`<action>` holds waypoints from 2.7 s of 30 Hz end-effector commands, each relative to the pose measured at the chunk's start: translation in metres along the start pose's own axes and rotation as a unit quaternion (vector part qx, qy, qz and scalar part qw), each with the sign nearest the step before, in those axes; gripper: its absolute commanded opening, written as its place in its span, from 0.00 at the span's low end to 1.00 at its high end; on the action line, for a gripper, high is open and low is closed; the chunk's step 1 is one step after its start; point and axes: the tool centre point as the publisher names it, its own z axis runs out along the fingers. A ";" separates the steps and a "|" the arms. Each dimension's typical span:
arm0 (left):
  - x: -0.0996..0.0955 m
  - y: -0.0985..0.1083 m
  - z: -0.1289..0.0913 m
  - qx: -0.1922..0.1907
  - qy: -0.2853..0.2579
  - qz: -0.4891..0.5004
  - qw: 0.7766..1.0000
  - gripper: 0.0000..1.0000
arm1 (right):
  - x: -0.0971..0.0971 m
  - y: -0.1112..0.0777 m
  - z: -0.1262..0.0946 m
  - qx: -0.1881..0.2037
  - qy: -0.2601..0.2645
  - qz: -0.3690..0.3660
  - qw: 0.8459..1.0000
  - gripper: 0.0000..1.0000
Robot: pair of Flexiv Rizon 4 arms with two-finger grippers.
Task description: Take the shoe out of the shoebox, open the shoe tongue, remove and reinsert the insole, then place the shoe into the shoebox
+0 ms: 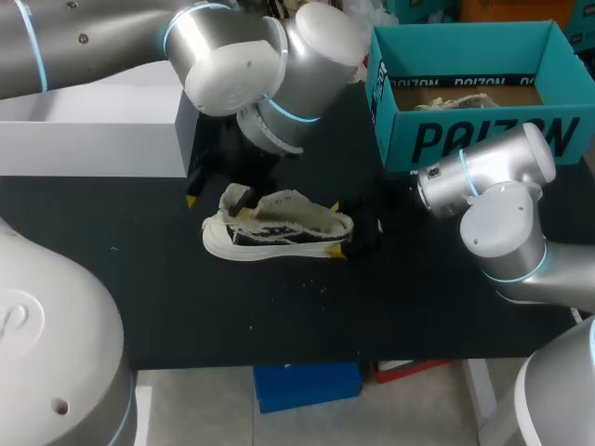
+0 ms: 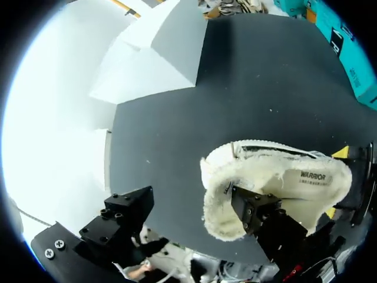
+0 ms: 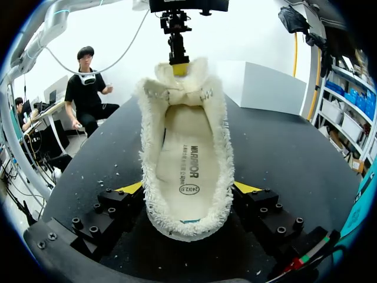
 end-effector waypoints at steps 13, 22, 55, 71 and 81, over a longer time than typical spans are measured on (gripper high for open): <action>0.048 -0.010 -0.046 0.043 0.338 0.398 0.852 0.00 | -0.002 -0.003 0.002 0.001 0.000 0.001 1.000 0.00; 0.048 -0.010 -0.046 0.043 0.338 0.398 0.852 0.00 | -0.002 -0.003 0.002 0.001 0.000 0.001 1.000 0.00; 0.092 -0.001 -0.051 0.124 0.326 0.653 0.672 0.00 | -0.002 -0.003 0.002 0.001 0.000 0.001 1.000 0.00; 0.122 -0.013 -0.032 0.103 0.339 0.699 0.620 0.00 | -0.002 -0.003 0.002 0.001 0.000 0.001 1.000 0.00; 0.137 0.000 -0.014 0.086 0.356 0.701 0.612 0.00 | -0.002 -0.003 0.002 0.001 0.000 0.001 1.000 0.00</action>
